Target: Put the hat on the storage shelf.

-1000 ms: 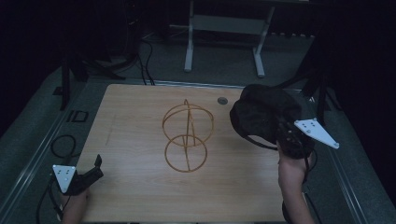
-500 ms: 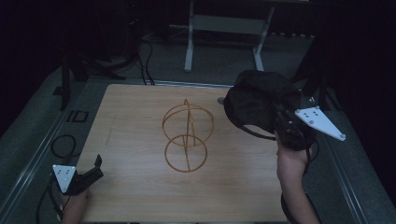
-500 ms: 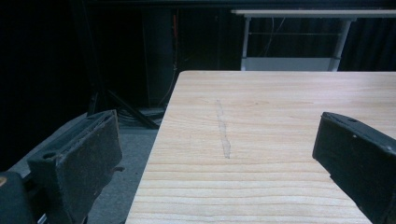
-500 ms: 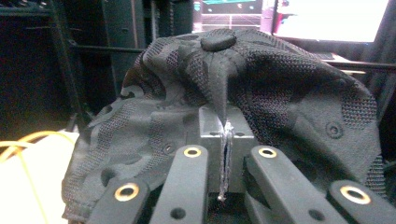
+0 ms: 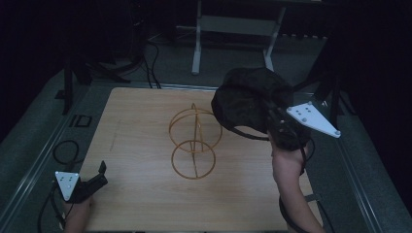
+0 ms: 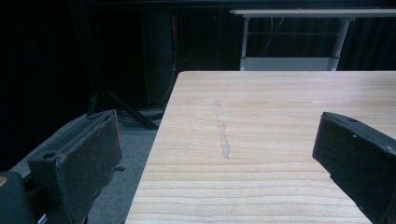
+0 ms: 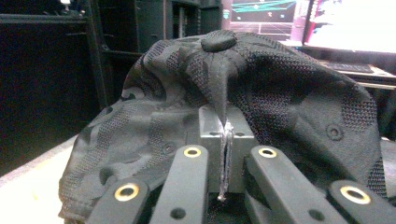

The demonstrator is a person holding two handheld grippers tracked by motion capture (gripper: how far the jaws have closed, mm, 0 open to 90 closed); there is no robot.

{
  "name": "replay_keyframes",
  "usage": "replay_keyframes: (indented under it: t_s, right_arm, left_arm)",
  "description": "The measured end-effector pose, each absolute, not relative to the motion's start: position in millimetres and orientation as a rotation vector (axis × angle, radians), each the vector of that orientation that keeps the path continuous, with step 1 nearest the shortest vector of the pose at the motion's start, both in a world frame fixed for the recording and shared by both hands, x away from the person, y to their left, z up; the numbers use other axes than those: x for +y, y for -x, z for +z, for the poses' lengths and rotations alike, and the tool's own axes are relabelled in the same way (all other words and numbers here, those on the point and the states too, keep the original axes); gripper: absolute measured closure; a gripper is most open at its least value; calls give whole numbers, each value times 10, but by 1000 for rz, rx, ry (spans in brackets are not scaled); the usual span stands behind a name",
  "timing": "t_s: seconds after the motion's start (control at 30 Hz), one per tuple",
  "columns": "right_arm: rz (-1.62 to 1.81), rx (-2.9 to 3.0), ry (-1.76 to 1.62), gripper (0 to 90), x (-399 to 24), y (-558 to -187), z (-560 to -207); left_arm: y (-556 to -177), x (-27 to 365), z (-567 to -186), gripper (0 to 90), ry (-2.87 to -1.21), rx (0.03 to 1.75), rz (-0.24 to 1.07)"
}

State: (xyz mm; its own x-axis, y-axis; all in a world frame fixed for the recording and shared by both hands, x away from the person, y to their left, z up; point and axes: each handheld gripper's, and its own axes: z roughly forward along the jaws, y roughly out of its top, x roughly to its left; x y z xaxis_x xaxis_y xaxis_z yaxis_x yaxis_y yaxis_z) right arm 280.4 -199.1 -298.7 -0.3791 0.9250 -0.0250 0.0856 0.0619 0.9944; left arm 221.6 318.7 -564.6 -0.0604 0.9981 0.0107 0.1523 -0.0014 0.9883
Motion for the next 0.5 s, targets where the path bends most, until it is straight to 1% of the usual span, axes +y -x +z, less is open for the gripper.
replay_keyframes:
  t_s: [0.5]
  right_arm:
    - [1463, 1665, -944, 884, -1518, -2826, -2979]
  left_arm:
    - [-2215, 3188, -5646, 18, -1299, 1361, 1180]
